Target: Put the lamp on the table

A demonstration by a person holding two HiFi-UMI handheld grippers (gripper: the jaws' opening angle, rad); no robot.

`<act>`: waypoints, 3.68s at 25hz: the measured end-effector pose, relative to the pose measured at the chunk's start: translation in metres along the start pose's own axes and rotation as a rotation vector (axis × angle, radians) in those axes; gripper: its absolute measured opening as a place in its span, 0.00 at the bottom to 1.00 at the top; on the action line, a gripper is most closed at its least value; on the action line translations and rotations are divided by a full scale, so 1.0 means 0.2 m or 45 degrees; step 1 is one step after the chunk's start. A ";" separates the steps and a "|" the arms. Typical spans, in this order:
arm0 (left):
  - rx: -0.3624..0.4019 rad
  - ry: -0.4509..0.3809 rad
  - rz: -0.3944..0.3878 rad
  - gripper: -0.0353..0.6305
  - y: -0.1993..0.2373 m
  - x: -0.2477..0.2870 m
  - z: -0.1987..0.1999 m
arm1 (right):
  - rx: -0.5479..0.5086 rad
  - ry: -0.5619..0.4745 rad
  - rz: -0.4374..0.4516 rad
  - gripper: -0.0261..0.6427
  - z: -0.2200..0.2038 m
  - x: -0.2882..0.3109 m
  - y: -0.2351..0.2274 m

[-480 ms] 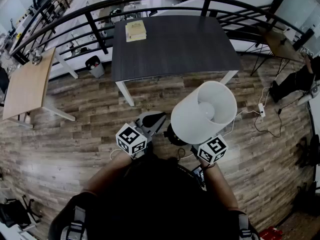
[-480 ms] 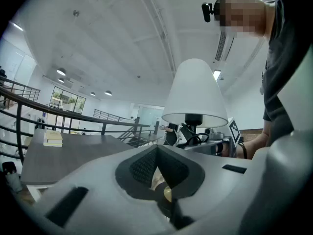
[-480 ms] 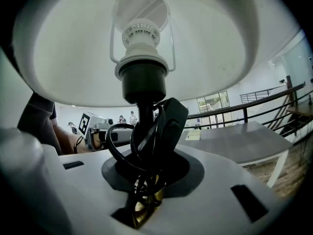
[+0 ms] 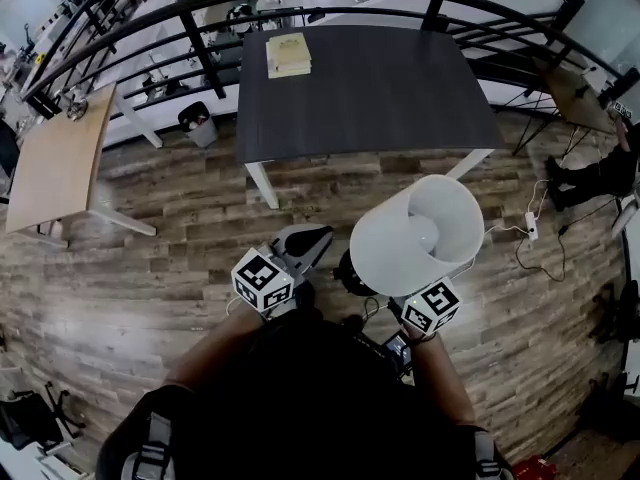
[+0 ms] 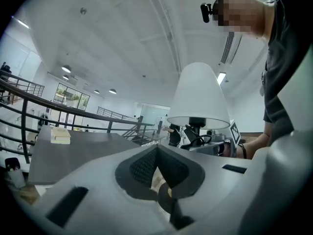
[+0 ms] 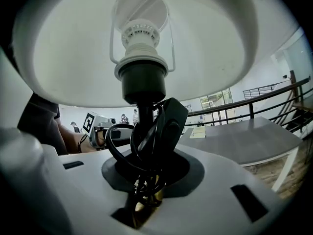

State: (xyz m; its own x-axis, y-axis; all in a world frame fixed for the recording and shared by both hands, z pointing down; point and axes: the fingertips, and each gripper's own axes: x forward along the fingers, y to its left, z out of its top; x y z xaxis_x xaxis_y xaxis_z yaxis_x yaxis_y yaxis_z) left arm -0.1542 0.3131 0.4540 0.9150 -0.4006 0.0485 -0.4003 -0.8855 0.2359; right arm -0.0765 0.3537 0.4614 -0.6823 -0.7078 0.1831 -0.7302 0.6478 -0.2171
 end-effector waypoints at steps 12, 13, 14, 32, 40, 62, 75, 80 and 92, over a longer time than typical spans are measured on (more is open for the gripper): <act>0.008 0.009 -0.033 0.07 0.39 -0.06 0.05 | 0.010 -0.013 -0.055 0.18 0.08 0.40 -0.07; 0.012 0.007 -0.035 0.07 0.40 -0.04 0.08 | 0.007 -0.011 -0.062 0.18 0.11 0.41 -0.09; 0.013 0.006 -0.036 0.07 0.41 -0.02 0.09 | 0.003 -0.010 -0.066 0.18 0.13 0.42 -0.11; 0.020 0.011 0.064 0.07 0.60 0.61 0.19 | 0.019 -0.012 0.039 0.18 0.32 0.43 -0.79; 0.032 -0.018 0.123 0.07 0.63 0.99 0.24 | -0.006 0.000 0.099 0.18 0.40 0.35 -1.17; 0.034 0.003 0.104 0.07 0.69 1.56 0.24 | 0.082 0.003 0.072 0.18 0.40 0.27 -1.71; -0.012 0.001 0.065 0.07 1.03 1.70 0.29 | 0.096 0.008 0.032 0.18 0.48 0.53 -1.93; -0.008 -0.011 0.051 0.07 1.25 1.69 0.35 | 0.064 0.001 0.045 0.18 0.54 0.75 -1.99; 0.014 0.005 -0.005 0.07 1.76 1.55 0.53 | 0.054 0.014 -0.027 0.18 0.70 1.29 -2.09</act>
State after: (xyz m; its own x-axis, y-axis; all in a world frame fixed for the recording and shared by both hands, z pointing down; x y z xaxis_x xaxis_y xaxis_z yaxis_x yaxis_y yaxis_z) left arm -0.0169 -0.1486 0.4486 0.9169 -0.3959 0.0514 -0.3969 -0.8898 0.2254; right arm 0.0567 -0.1399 0.4643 -0.6674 -0.7178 0.1985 -0.7424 0.6202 -0.2535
